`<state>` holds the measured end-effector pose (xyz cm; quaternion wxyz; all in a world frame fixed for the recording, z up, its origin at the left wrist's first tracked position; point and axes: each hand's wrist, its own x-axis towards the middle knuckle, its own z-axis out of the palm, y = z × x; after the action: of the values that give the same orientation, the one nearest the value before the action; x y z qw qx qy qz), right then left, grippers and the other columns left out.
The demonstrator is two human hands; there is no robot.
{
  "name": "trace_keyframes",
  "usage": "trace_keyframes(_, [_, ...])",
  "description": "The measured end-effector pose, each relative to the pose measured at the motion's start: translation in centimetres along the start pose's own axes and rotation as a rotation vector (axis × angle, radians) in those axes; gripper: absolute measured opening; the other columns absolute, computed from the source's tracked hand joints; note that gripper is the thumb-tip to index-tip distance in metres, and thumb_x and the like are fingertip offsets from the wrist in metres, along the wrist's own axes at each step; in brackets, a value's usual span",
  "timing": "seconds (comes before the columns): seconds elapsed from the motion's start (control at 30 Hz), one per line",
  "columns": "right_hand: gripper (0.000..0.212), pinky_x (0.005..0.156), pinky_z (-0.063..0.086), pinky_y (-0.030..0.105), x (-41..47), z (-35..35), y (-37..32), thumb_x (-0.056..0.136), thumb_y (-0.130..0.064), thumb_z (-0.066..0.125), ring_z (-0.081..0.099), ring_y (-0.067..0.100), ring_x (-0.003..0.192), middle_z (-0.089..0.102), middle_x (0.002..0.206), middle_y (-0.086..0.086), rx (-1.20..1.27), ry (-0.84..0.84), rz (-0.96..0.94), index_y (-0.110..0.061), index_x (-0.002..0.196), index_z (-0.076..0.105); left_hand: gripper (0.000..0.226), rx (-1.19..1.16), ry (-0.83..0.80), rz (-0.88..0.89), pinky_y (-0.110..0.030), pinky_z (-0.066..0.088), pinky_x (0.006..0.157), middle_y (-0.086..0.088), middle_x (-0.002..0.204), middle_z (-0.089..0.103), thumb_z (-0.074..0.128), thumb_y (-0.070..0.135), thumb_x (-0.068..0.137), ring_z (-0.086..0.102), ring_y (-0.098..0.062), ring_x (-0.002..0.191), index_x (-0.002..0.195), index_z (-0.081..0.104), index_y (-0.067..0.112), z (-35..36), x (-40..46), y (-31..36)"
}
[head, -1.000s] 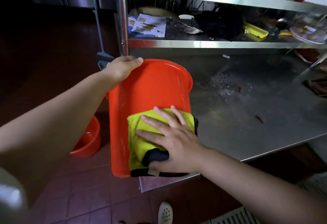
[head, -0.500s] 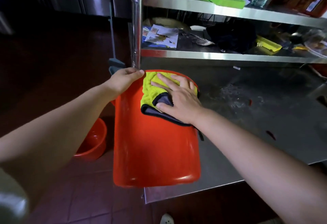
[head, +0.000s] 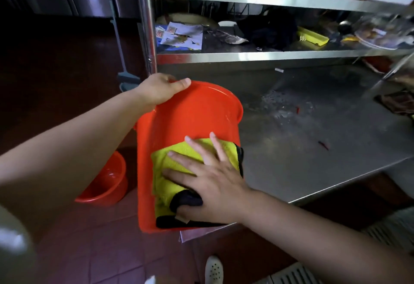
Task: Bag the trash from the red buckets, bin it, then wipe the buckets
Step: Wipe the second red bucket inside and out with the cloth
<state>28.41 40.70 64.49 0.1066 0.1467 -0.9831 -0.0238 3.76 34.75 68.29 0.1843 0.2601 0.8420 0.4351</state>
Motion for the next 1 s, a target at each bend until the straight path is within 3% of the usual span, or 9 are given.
trace_keyframes(0.1, [0.061, 0.112, 0.001, 0.063, 0.3, -0.7, 1.6, 0.078, -0.059, 0.048, 0.009, 0.030, 0.145, 0.033, 0.152, -0.009, -0.043, -0.029, 0.042, -0.038, 0.134, 0.047, 0.047, -0.088, -0.005, 0.028, -0.028, 0.045, 0.094, -0.002, 0.109, 0.066, 0.056, 0.057, 0.085, 0.061, -0.017, 0.103, 0.107, 0.066, 0.017, 0.7, -0.2, -0.3])
trace_keyframes(0.17, [0.058, 0.113, 0.004, 0.059, 1.3, -1.1, 3.4, 0.079, -0.058, 0.044, 0.015, 0.028, 0.144, 0.033, 0.152, -0.010, -0.061, -0.062, 0.091, -0.040, 0.134, 0.047, 0.049, -0.112, -0.027, 0.047, -0.031, 0.044, 0.098, -0.005, 0.112, 0.066, 0.050, 0.056, 0.089, 0.060, -0.019, 0.106, 0.109, 0.066, 0.015, 1.3, 0.0, -0.3])
trace_keyframes(0.3, [0.053, 0.115, 0.010, 0.046, 5.3, -1.6, 8.3, 0.086, -0.054, 0.038, 0.022, 0.026, 0.141, 0.029, 0.153, -0.013, -0.093, -0.075, 0.190, -0.042, 0.137, 0.041, 0.057, -0.098, -0.008, 0.070, -0.020, 0.032, 0.092, -0.006, 0.119, 0.060, 0.040, 0.054, 0.093, 0.049, -0.008, 0.109, 0.120, 0.062, 0.009, 2.2, 0.8, -0.2])
trace_keyframes(0.43, [0.048, 0.106, 0.020, 0.041, 7.7, -1.5, 11.8, 0.091, -0.053, 0.037, 0.022, 0.018, 0.137, 0.021, 0.154, -0.021, -0.050, -0.039, 0.314, -0.049, 0.139, 0.034, 0.056, -0.068, -0.026, 0.091, -0.021, 0.032, 0.094, -0.011, 0.128, 0.059, 0.040, 0.053, 0.093, 0.047, -0.009, 0.113, 0.121, 0.062, 0.009, 2.2, 1.4, -1.0])
trace_keyframes(0.57, [0.052, 0.109, 0.014, 0.046, 7.0, -1.0, 10.3, 0.087, -0.063, 0.029, 0.014, 0.021, 0.141, 0.017, 0.155, -0.020, -0.053, -0.074, 0.309, -0.052, 0.138, 0.032, 0.055, -0.102, -0.017, 0.104, -0.023, 0.034, 0.096, -0.011, 0.126, 0.059, 0.042, 0.052, 0.093, 0.048, -0.009, 0.114, 0.121, 0.060, 0.007, 2.1, 1.3, -2.0])
trace_keyframes(0.67, [0.065, 0.114, 0.003, 0.052, 4.4, -0.8, 7.8, 0.078, -0.074, 0.024, 0.006, 0.026, 0.145, 0.017, 0.156, -0.017, -0.091, -0.107, 0.212, -0.051, 0.138, 0.034, 0.046, 0.002, 0.059, 0.122, -0.032, 0.037, 0.104, -0.011, 0.123, 0.061, 0.040, 0.044, 0.098, 0.052, -0.021, 0.121, 0.118, 0.061, 0.009, 1.9, 1.3, -1.8])
trace_keyframes(0.77, [0.072, 0.112, 0.000, 0.062, 1.4, -0.8, 5.4, 0.071, -0.078, 0.036, 0.003, 0.028, 0.146, 0.023, 0.155, -0.014, -0.075, -0.093, 0.150, -0.047, 0.136, 0.040, 0.035, 0.220, 0.167, 0.176, -0.033, 0.041, 0.089, -0.015, 0.115, 0.064, 0.035, 0.032, 0.098, 0.056, -0.031, 0.112, 0.109, 0.062, 0.013, 2.7, 1.3, 0.6])
trace_keyframes(0.9, [0.078, 0.109, 0.002, 0.067, -2.0, -0.4, 3.4, 0.066, -0.079, 0.046, 0.001, 0.030, 0.146, 0.024, 0.155, -0.013, -0.064, -0.094, 0.086, -0.045, 0.136, 0.041, 0.049, 0.284, 0.050, 0.148, -0.035, 0.040, 0.098, -0.014, 0.125, 0.060, 0.034, 0.050, 0.096, 0.053, -0.031, 0.118, 0.121, 0.059, 0.015, 4.3, 1.3, 3.0])
trace_keyframes(1.0, [0.067, 0.110, 0.003, 0.066, -2.9, 0.0, 3.0, 0.075, -0.072, 0.048, 0.001, 0.028, 0.146, 0.022, 0.155, -0.014, -0.033, -0.078, 0.043, -0.046, 0.136, 0.041, 0.051, 0.222, 0.027, 0.105, -0.039, 0.037, 0.105, -0.010, 0.129, 0.058, 0.035, 0.055, 0.095, 0.051, -0.029, 0.121, 0.124, 0.057, 0.019, 4.0, 1.5, 2.5])
